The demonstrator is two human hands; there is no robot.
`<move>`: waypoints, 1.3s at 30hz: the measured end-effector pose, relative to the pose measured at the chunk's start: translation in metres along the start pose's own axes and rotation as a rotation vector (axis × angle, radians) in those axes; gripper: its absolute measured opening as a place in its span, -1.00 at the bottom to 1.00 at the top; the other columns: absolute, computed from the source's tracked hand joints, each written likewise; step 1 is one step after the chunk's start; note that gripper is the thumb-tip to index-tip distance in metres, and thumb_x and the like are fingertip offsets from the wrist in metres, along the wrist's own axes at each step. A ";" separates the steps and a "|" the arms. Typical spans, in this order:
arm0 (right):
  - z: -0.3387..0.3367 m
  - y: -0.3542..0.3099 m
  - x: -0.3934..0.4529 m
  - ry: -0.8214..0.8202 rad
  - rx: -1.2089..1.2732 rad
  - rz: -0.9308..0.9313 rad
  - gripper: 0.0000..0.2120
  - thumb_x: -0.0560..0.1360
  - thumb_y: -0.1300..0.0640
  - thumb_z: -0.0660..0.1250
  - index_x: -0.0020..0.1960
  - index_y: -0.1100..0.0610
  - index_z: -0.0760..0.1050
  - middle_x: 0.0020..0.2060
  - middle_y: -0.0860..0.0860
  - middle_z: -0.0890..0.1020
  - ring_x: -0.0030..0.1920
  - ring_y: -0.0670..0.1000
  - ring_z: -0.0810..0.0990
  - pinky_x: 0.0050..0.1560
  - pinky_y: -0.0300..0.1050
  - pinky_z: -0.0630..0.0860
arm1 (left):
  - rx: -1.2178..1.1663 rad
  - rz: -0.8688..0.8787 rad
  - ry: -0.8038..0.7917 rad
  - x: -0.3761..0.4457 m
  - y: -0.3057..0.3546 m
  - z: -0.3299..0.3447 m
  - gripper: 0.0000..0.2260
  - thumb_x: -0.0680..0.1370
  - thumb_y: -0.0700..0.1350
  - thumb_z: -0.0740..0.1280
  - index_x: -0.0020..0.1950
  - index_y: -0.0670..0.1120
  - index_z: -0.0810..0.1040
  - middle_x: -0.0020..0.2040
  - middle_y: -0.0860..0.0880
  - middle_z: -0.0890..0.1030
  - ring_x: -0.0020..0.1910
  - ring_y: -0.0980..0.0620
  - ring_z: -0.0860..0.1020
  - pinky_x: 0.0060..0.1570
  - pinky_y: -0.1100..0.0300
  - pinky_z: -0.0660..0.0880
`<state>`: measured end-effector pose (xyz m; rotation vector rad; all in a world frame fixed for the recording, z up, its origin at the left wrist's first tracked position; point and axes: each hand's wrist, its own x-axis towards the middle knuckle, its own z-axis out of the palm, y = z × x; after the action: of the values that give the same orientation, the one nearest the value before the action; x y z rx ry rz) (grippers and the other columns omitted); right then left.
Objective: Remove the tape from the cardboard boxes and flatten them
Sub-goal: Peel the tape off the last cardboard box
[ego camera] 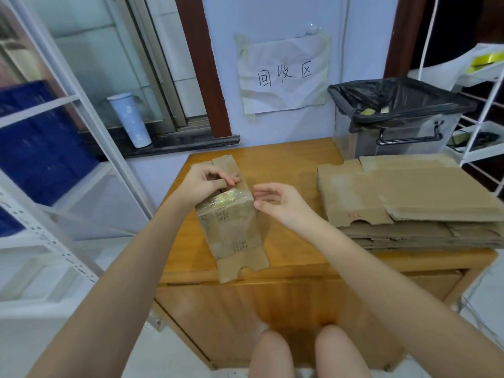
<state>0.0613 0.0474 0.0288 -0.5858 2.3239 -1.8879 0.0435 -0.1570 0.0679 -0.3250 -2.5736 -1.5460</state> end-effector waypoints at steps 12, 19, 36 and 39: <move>0.028 0.006 -0.012 0.245 -0.010 -0.060 -0.75 0.46 0.28 0.43 0.14 0.23 0.60 -0.06 0.02 0.67 -0.08 -0.10 0.62 0.06 -0.26 0.55 | 0.092 0.085 0.036 0.001 -0.008 0.000 -0.81 0.44 -0.41 0.41 -0.19 -0.12 0.61 -0.08 0.02 0.66 -0.02 0.25 0.63 0.04 0.37 0.51; 0.030 0.006 -0.012 0.306 0.010 -0.066 -0.83 0.42 0.28 0.47 0.01 0.19 0.63 -0.24 -0.11 0.62 -0.22 -0.21 0.59 -0.07 -0.37 0.55 | 0.110 0.089 0.045 0.000 -0.006 0.001 -0.83 0.44 -0.40 0.41 -0.18 -0.13 0.63 -0.08 0.01 0.66 -0.01 0.24 0.63 0.05 0.37 0.51; 0.022 0.005 -0.014 0.163 0.071 0.058 -0.82 0.57 0.23 0.27 0.11 0.15 0.60 -0.04 -0.08 0.61 0.00 -0.13 0.55 -0.03 -0.41 0.46 | 0.115 0.061 0.068 -0.001 -0.003 0.003 -0.83 0.44 -0.39 0.42 -0.21 -0.12 0.63 -0.08 0.00 0.67 -0.02 0.22 0.64 0.08 0.33 0.52; 0.019 0.004 -0.010 0.151 0.096 0.077 -0.89 0.56 0.23 0.30 -0.05 0.06 0.57 -0.14 -0.10 0.61 -0.04 -0.06 0.58 0.05 -0.24 0.52 | 0.111 0.053 0.069 -0.001 -0.003 0.003 -0.82 0.44 -0.39 0.42 -0.22 -0.11 0.63 -0.09 0.01 0.66 -0.03 0.23 0.64 0.07 0.35 0.52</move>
<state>0.0754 0.0339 0.0191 -0.3498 2.2901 -2.0601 0.0438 -0.1558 0.0638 -0.3195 -2.5630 -1.3663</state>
